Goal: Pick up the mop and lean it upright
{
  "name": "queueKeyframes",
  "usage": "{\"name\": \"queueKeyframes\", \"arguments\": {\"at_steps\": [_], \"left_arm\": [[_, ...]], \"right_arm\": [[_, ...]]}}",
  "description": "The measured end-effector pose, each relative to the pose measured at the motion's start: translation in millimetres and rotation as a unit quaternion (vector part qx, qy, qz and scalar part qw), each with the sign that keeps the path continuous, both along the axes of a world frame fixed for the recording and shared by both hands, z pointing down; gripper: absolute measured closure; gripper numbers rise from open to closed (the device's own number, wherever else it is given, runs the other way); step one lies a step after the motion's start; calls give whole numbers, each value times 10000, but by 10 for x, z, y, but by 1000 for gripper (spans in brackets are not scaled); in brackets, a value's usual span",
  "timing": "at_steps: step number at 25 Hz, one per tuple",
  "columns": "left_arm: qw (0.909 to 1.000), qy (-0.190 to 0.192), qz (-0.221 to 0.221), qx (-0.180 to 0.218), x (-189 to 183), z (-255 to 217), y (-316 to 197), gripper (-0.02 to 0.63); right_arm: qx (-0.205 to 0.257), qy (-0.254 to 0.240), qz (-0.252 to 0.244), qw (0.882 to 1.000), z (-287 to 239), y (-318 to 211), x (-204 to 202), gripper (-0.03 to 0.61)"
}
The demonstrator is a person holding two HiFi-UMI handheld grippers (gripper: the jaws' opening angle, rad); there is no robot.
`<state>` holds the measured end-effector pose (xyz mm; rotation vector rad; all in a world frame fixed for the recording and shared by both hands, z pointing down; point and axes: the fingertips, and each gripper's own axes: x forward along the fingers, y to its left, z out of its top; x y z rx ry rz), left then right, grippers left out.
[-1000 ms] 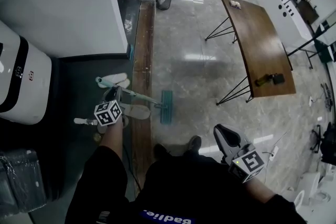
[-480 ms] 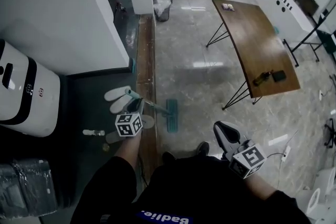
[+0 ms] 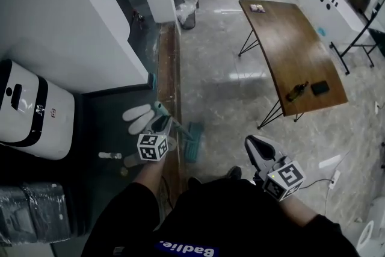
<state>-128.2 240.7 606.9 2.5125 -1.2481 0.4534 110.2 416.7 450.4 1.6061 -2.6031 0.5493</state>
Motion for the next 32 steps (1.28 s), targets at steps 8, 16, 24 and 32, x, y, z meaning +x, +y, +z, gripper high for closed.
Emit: {"name": "queueKeyframes", "arguments": {"at_steps": [8, 16, 24, 32], "left_arm": [[9998, -52, -79, 202, 350, -326, 129, 505], [9981, 135, -120, 590, 821, -843, 3, 505], [9953, 334, 174, 891, 1356, -1298, -105, 505], [9889, 683, 670, 1137, 1621, -1618, -305, 505]], "right_arm": [[72, -290, -427, 9986, 8, -168, 300, 552], [120, -493, -708, 9962, 43, -348, 623, 552], [72, -599, -778, 9951, 80, -509, 814, 551], [92, -517, -523, 9972, 109, -760, 774, 546]]}}
